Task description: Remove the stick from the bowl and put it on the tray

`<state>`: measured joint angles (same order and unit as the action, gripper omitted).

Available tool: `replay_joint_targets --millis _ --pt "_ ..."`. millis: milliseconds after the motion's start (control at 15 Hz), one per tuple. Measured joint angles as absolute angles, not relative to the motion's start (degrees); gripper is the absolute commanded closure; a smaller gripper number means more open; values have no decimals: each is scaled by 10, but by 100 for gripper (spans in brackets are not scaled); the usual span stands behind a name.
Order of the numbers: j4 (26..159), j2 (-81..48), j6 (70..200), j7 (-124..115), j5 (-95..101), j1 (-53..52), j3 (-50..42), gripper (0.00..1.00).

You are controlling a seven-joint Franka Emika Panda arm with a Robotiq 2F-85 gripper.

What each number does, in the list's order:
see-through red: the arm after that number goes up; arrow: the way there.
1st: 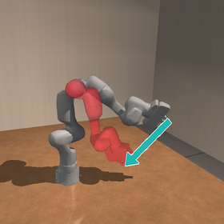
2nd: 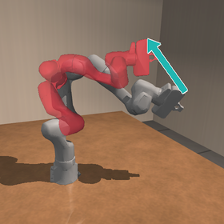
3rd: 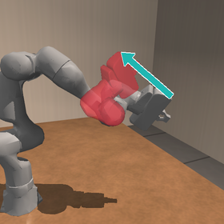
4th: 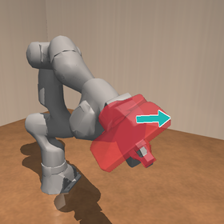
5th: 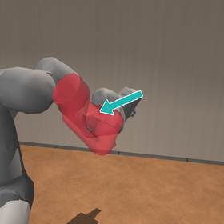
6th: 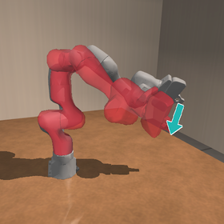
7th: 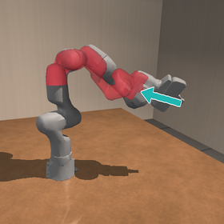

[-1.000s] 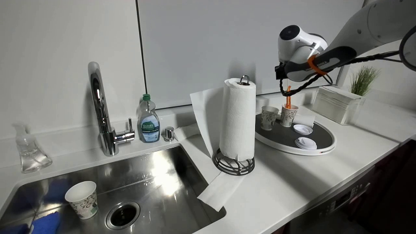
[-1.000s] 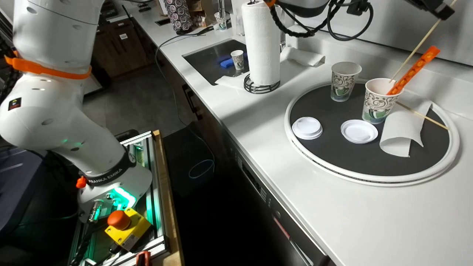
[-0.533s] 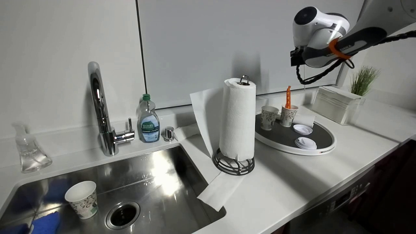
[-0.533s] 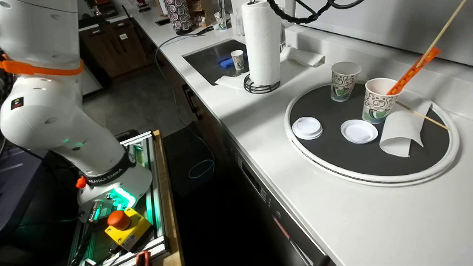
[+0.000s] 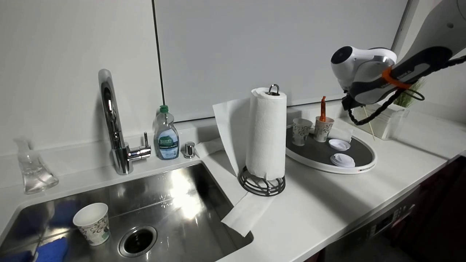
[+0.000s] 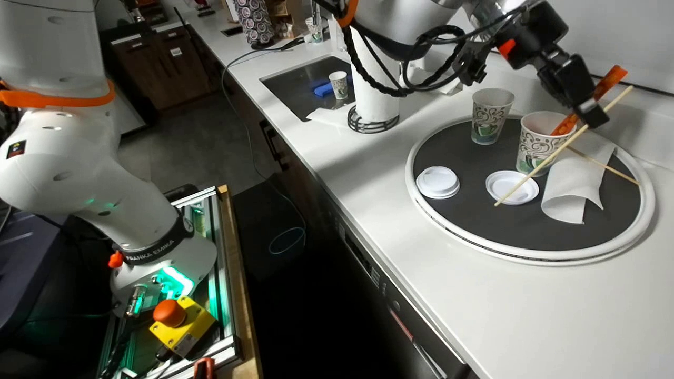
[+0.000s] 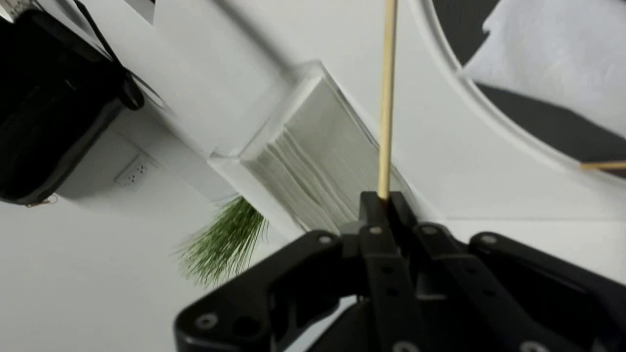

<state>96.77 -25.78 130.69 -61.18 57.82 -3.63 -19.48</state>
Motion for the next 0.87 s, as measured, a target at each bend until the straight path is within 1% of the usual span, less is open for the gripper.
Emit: replay_joint_targets --millis 67,133,200,267,400,467,733,867 --pt "979 -258 1297 -612 577 -27 -183 68" --pt "988 -258 1288 -613 576 -20 -173 67" --pt "994 -258 1278 -613 571 -13 -164 61" --pt "997 -259 1267 -613 567 -6 -156 52" --pt "997 -260 1250 -613 559 3 -146 39" --pt "996 -260 1245 -616 557 6 -143 30" --pt "977 -253 1242 -669 560 13 -143 1" --pt "966 -234 1248 -698 568 13 -143 0"
